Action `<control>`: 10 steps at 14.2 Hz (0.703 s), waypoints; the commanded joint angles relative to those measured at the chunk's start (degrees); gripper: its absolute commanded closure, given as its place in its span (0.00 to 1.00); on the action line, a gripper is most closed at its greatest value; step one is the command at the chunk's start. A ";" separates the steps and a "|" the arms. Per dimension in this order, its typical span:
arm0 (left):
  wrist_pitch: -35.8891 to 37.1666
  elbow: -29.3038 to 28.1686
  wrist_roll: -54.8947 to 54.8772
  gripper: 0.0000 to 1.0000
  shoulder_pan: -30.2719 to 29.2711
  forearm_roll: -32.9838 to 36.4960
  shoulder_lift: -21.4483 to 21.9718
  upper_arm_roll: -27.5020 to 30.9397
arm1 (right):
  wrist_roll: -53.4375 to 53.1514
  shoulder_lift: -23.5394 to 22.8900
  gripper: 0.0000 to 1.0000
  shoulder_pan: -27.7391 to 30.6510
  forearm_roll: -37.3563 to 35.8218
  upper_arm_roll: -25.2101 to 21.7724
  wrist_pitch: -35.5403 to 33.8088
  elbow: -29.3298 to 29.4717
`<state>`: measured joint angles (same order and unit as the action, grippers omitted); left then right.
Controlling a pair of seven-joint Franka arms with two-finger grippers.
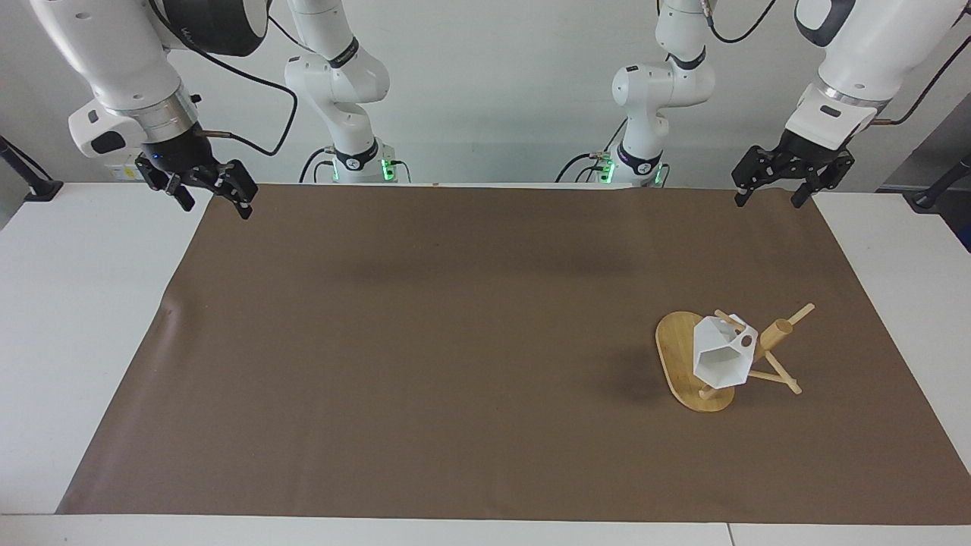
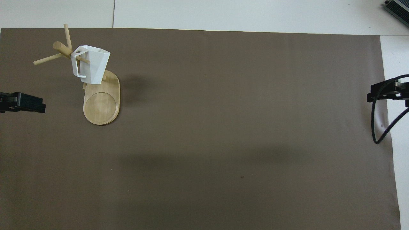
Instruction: Hang cup on rack
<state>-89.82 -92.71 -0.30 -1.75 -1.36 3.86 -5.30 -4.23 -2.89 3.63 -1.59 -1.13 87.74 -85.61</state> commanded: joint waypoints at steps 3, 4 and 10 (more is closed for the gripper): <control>-0.01 -0.36 -0.85 0.00 0.43 -0.48 0.18 0.56 | 0.80 0.87 0.00 -0.21 0.36 -0.45 0.51 -1.23; -0.01 -0.36 -0.93 0.00 0.43 -0.48 0.18 0.56 | 0.80 0.87 0.00 -0.21 0.27 -0.45 0.51 -1.23; -0.18 -1.15 -1.11 0.00 0.26 -0.48 0.44 0.47 | 0.80 0.87 0.00 -0.21 0.36 -0.45 0.51 -1.23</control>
<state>-89.79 -92.97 -0.45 -1.78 -1.36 3.84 -5.16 -4.23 -2.89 3.63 -1.59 -1.13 87.74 -85.61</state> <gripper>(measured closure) 0.000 0.000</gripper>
